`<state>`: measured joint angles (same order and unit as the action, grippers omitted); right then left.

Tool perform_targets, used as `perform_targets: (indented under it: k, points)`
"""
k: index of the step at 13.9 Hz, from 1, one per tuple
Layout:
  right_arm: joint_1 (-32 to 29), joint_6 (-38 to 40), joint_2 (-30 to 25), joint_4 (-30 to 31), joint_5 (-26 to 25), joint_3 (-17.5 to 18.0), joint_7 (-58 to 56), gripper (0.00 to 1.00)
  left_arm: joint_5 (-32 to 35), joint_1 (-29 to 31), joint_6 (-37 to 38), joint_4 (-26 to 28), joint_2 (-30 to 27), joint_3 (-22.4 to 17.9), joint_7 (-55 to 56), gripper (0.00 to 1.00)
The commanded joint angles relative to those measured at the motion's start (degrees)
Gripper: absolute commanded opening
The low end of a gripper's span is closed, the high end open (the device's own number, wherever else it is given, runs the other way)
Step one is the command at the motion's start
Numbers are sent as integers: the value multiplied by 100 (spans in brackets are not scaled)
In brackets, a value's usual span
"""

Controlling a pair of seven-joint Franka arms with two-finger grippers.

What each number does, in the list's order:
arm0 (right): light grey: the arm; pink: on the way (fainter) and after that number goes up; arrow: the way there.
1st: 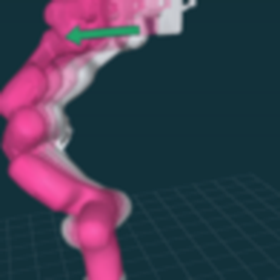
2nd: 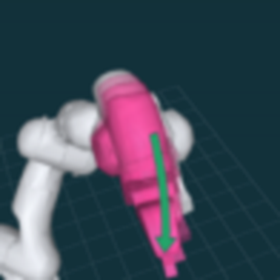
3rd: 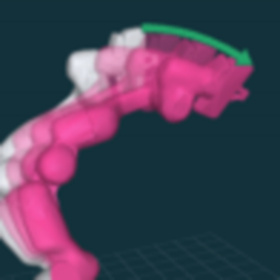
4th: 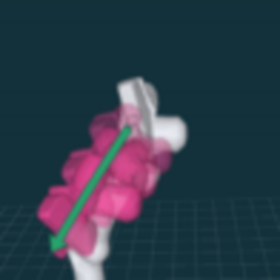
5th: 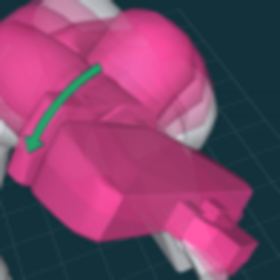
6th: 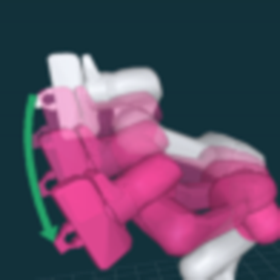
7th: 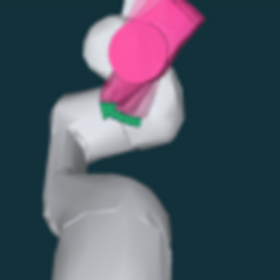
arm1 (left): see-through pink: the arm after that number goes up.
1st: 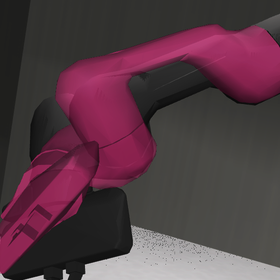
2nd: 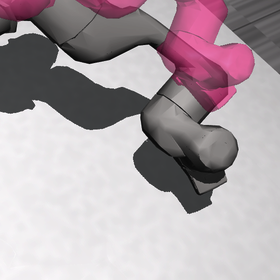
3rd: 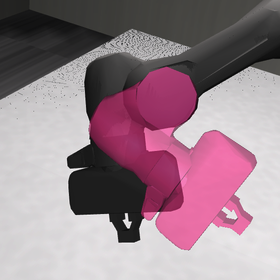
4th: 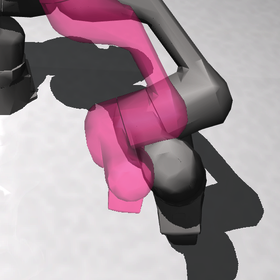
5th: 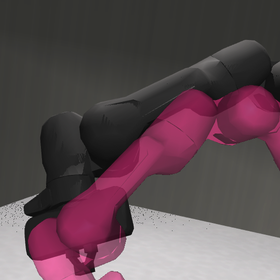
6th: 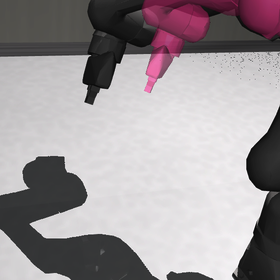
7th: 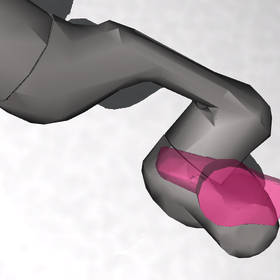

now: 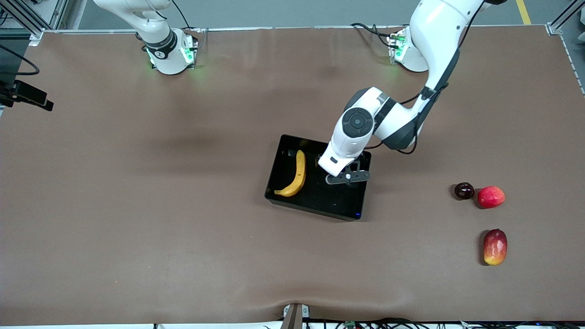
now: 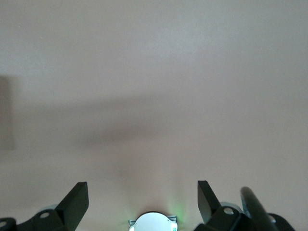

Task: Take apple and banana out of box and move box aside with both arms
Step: 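Reach the left gripper over the red-yellow apple inside the black box, then grasp the red-yellow apple with the left gripper and lift it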

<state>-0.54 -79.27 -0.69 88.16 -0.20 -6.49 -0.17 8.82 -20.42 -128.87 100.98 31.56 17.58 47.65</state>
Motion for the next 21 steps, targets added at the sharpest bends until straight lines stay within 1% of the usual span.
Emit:
perform_targets:
  k: [1, 5, 6, 7, 8, 9, 10, 12, 14, 16, 17, 18, 21]
  points:
    - [-122, 87, 174, -132, -58, 69, -62, 100, 348, -59, -391, 79, 236, -18, 350, 100]
    - [-139, 52, 210, -141, -76, 69, -44, 100, 366, -41, -454, 220, 395, 0, 368, 100]
    - [-165, 52, 210, -141, -102, 69, -62, 100, 366, -50, -454, 220, 412, 0, 368, 91]
    - [-166, 25, 218, -141, -111, 69, -62, 100, 366, -59, -454, 220, 439, 0, 377, 68]
    - [-157, -10, 219, -141, -112, 69, -53, 100, 366, -50, -454, 220, 430, 9, 403, 37]
    - [-148, -1, 253, -141, -112, 77, -44, 100, 358, -59, -446, 203, 404, 9, 438, 11]
    - [-165, -1, 271, -141, -94, 78, -53, 100, 366, -67, -419, 177, 352, 9, 438, 0]
    - [-253, -97, 280, -141, -94, 69, -62, 100, 366, -67, -384, 11, 150, 9, 412, 0]
    - [-368, -194, 271, -141, -41, 77, -62, 100, 366, -41, -17, -253, -166, 0, 386, 0]
    - [-333, -194, 245, -141, -15, 86, -44, 100, 375, 38, 571, -674, -430, -17, 307, 0]
    - [-324, -177, 245, -141, -15, 95, -44, 100, 375, 55, 844, -876, -518, -61, 80, 0]
    - [-315, -160, 245, -141, -6, 95, -27, 100, 366, 212, 1090, -1061, -623, -62, -331, 0]
    - [-315, 15, 236, -132, -85, 104, 26, 100, 297, 880, 1504, -1107, -870, -18, -1763, 0]
